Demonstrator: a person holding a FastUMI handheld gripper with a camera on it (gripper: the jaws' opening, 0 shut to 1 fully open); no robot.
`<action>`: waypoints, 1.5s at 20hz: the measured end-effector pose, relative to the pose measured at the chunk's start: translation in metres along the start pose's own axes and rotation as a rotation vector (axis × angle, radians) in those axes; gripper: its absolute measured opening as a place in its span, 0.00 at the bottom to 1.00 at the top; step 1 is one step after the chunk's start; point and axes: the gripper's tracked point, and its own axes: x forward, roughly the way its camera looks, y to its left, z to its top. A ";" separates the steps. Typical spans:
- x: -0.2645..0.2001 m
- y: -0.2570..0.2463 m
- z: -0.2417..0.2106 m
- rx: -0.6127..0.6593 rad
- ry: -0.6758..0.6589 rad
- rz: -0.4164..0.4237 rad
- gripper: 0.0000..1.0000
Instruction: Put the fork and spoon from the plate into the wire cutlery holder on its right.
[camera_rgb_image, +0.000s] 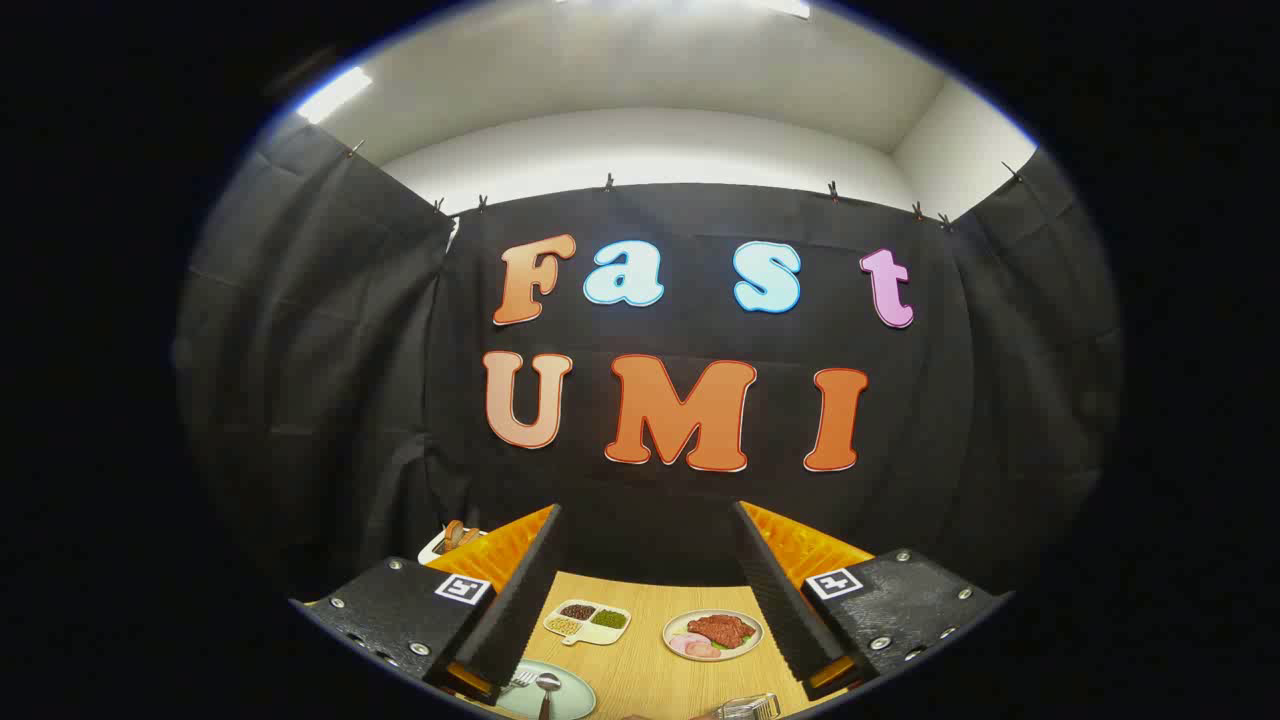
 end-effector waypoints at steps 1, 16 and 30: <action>0.000 0.000 0.000 0.000 0.001 -0.003 0.99; 0.004 0.006 -0.007 0.005 0.022 0.028 0.98; 0.010 0.052 -0.076 0.021 0.214 0.119 0.99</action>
